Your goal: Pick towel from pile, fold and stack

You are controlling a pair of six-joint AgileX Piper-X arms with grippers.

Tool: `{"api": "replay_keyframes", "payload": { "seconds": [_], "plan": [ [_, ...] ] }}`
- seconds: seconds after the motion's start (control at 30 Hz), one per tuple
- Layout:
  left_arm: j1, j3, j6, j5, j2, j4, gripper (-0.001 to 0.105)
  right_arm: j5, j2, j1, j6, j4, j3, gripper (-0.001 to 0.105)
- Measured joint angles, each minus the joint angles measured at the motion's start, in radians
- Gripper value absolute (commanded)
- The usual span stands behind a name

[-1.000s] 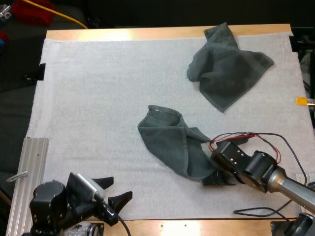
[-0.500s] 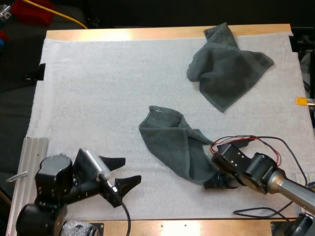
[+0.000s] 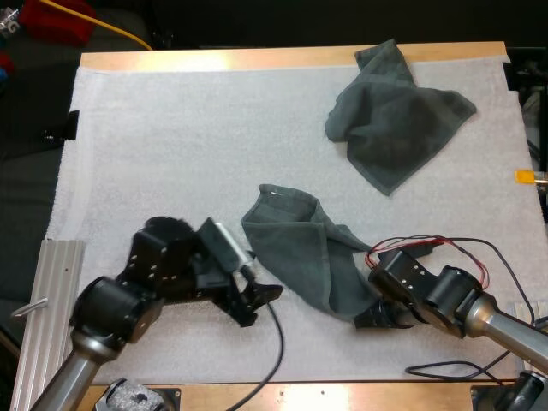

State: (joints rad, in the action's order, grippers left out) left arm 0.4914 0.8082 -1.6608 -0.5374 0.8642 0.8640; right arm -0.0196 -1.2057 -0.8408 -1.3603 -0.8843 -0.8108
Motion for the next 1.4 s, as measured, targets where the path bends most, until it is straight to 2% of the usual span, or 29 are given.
{"api": "replay_keyframes", "payload": {
  "seconds": [0.07,0.17,0.4,0.63,0.93,1.0,1.2,1.4],
  "plan": [
    [0.033,0.019,0.006,0.061,0.038,-0.018,0.069,0.000,0.000,0.000,0.000,0.000,0.000,0.001],
    [0.064,0.048,0.014,0.104,0.101,-0.029,0.069,0.000,0.000,0.000,0.000,0.000,0.000,0.001],
    [0.071,0.102,0.022,0.112,0.245,-0.033,0.069,0.000,0.000,0.000,0.000,0.002,0.000,0.001],
    [0.071,0.125,0.050,0.114,0.355,-0.034,0.069,0.000,0.000,0.000,0.000,0.002,0.000,0.001],
    [0.099,0.155,0.063,0.168,0.433,-0.107,0.069,0.000,0.000,0.000,0.015,0.002,0.000,0.001],
    [0.125,0.165,0.066,0.199,0.449,-0.120,0.069,0.000,0.000,0.000,0.020,0.002,0.000,0.001],
    [0.186,0.202,0.066,0.365,0.520,-0.131,0.069,0.000,0.000,0.000,0.038,0.002,0.000,0.001],
    [0.191,0.247,0.066,0.391,0.605,-0.131,0.069,0.000,0.000,0.000,0.037,0.002,0.000,0.001]
  ]
}}
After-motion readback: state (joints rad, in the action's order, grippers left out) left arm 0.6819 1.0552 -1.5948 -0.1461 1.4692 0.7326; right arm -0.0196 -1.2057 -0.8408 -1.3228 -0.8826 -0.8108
